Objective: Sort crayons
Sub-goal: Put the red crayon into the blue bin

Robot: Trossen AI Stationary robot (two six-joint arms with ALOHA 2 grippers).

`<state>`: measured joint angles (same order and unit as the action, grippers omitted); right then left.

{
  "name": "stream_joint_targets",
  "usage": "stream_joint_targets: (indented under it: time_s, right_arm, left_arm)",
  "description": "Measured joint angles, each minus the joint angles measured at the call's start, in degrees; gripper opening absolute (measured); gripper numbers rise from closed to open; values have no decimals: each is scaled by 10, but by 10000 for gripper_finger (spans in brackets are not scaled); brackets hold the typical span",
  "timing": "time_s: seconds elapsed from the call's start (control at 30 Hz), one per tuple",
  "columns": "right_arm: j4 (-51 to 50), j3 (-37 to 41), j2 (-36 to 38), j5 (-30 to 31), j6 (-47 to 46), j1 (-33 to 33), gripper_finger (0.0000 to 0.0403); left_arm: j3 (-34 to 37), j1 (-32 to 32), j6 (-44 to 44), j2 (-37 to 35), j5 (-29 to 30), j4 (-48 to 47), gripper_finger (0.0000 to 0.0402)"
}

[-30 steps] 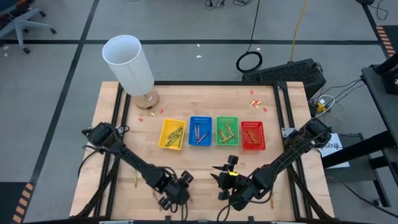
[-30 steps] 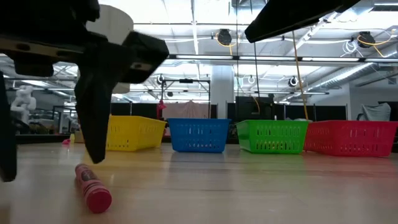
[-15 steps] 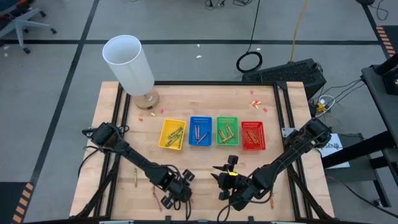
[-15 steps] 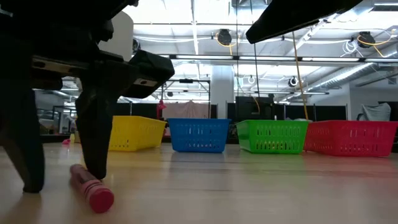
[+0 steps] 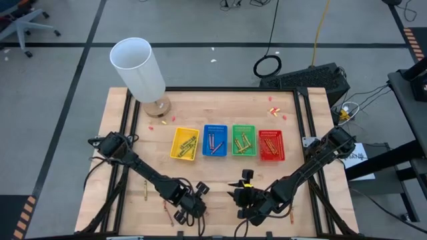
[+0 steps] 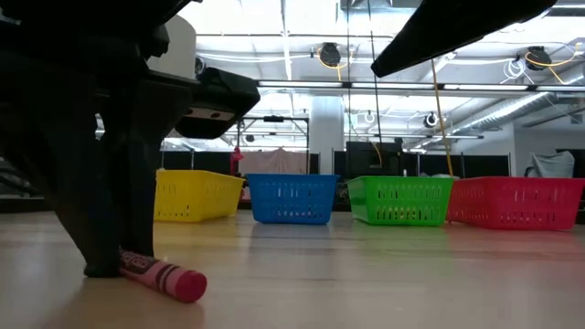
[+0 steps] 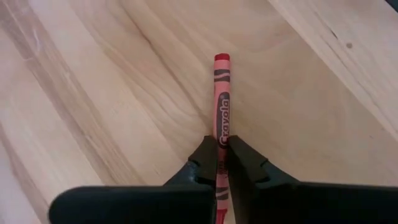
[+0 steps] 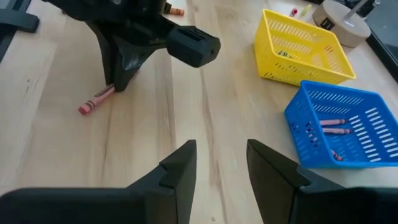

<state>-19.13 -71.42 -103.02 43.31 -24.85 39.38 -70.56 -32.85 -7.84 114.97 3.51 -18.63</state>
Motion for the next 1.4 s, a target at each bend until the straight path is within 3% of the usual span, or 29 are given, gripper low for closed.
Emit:
stream_joint_targets:
  time_s: [0.1,0.6,0.73,1.07,1.4]
  right_arm:
    - [0,0,0,0,6,0,126]
    - [26,0,-12,44,16,-3,127]
    - [67,0,-38,47,68,-3,138]
    - [155,0,-77,77,225,-4,161]
    - [164,0,-77,29,230,-6,145]
  left_arm:
    - [2,-2,5,-12,9,-2,12]
    - [2,-9,36,-92,164,0,7]
    - [1,-9,55,-97,205,20,7]
    - [1,-9,104,-97,214,23,6]
    - [1,-9,126,-97,235,38,6]
